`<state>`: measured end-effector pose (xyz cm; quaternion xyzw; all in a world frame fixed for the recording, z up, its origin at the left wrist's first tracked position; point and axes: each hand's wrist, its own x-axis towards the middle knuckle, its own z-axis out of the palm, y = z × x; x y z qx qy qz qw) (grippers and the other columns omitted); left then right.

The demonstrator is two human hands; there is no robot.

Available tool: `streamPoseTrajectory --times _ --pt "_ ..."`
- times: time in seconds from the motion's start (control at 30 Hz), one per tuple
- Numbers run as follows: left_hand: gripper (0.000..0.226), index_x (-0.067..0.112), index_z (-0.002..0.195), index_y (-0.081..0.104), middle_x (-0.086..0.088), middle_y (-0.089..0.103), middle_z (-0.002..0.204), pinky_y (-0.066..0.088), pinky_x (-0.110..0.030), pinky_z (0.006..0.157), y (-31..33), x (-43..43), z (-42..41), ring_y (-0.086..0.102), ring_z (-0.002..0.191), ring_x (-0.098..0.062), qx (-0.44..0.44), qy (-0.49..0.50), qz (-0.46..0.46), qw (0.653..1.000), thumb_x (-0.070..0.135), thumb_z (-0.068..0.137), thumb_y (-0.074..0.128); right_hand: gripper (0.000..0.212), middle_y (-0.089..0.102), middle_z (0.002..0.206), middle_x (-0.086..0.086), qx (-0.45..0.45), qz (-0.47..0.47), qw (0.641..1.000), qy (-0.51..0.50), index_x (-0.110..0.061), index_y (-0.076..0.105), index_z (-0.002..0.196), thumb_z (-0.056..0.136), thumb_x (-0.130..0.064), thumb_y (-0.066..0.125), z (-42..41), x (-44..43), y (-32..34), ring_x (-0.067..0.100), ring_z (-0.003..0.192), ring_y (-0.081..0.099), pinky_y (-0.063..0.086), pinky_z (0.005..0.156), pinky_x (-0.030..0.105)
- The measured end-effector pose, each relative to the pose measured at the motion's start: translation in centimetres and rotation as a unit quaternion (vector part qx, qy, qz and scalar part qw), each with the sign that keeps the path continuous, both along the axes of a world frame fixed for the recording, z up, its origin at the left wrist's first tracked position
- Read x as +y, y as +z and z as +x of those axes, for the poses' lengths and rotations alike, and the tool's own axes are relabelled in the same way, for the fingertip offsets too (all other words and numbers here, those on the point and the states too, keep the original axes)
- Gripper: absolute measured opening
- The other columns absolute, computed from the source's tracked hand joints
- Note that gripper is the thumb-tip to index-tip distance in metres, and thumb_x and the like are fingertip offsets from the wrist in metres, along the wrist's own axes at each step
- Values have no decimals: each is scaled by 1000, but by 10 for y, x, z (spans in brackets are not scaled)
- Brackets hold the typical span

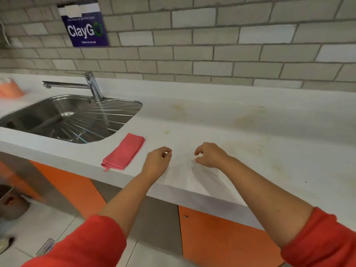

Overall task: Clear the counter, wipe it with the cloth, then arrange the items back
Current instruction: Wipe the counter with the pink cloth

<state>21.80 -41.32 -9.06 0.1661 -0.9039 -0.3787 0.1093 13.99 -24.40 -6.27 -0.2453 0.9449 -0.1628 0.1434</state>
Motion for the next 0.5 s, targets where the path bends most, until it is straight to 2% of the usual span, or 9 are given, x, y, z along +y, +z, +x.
streamPoseTrajectory --times 0.13,0.27,0.4,0.5 --pt "29 8 119 61 -10 65 113 39 -20 80 4 -37 -10 58 98 -21 18 11 -21 1000 9 96 43 47 34 147 1 -7 27 1000 0 -17 44 140 94 -25 50 -13 -19 -15 23 133 38 36 103 33" --pt "30 5 119 61 -11 61 122 35 -18 88 4 -82 -25 56 112 -24 20 20 -70 997 4 96 42 51 28 151 3 -11 52 998 -26 -17 33 145 96 -30 44 -29 -32 -28 25 136 34 33 108 35" --pt "34 16 126 58 -6 48 139 34 -37 102 -8 -130 -45 40 129 -25 -34 -7 -199 979 16 96 41 54 17 156 7 12 77 995 -69 -15 20 149 100 -35 33 -43 -42 -29 25 144 19 22 116 40" --pt "43 27 142 37 5 28 153 16 -52 112 -22 -157 -48 17 143 -21 -129 -40 -272 953 36 100 32 52 19 155 7 25 100 991 -83 -15 20 148 101 -36 27 -52 -56 -31 24 143 20 22 114 43"
